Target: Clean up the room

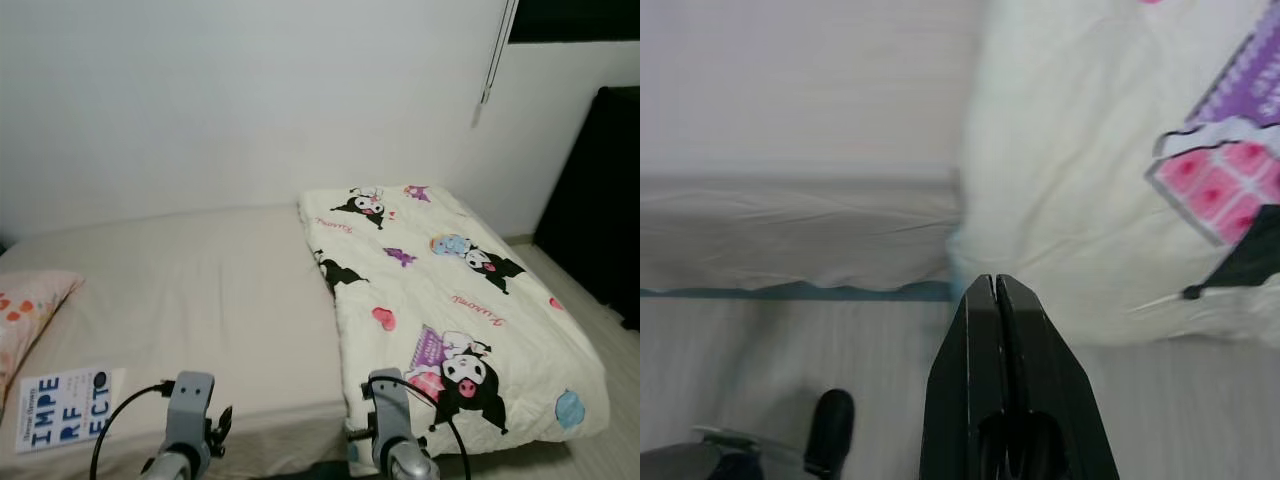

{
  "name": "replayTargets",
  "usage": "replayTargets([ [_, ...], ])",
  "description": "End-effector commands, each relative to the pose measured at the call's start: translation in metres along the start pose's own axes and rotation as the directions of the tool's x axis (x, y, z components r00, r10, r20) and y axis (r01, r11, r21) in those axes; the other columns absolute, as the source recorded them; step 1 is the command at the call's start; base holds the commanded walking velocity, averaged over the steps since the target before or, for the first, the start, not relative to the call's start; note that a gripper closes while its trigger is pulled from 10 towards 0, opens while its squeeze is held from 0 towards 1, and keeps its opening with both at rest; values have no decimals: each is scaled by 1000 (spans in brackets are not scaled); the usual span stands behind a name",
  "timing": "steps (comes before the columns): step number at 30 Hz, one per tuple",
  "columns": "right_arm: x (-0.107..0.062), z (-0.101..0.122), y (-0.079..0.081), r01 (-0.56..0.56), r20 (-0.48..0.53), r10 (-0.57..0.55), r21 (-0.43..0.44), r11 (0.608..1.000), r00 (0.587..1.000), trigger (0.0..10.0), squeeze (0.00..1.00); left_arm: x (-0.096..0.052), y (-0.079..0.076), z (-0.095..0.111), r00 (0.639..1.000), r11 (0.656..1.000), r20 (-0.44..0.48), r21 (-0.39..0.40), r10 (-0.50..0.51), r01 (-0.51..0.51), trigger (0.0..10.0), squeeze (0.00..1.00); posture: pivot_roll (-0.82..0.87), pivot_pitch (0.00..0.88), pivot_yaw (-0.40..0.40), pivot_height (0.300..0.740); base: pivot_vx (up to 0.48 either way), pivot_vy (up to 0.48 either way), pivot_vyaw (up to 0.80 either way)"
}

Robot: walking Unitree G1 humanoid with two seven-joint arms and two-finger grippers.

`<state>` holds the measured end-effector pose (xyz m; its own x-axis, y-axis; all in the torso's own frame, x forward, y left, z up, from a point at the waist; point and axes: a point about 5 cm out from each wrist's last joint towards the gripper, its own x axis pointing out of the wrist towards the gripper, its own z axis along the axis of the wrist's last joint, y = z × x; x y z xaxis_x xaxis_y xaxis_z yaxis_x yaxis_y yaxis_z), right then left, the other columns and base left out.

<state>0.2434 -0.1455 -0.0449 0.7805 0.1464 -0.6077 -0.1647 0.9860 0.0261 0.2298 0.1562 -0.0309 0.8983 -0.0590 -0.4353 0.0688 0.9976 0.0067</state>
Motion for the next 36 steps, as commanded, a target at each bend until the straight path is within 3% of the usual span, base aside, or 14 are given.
replayTargets([
  [1, -1, -2, -1, -1, -7, 1, -1, 1000, 1000, 10000, 0, -2, 0, -3, 1000, 1000, -15, 5, -3, 4, 10000, 0, -21, 0, 11, 732, 0, -461, 800],
  [8, -1, -2, -1, 0, -7, 0, 1, 1000, 1000, 10000, 0, -2, 0, -3, 1000, 1000, -16, 8, -5, 5, 10000, 0, -20, 0, 11, 732, 0, -464, 771],
  [36, -1, -4, -1, 5, -15, -5, 25, 1000, 1000, 10000, 0, -4, 1, -4, 1000, 1000, -21, 11, -6, 6, 10000, 0, -17, 0, 12, 732, 0, -462, 0],
])
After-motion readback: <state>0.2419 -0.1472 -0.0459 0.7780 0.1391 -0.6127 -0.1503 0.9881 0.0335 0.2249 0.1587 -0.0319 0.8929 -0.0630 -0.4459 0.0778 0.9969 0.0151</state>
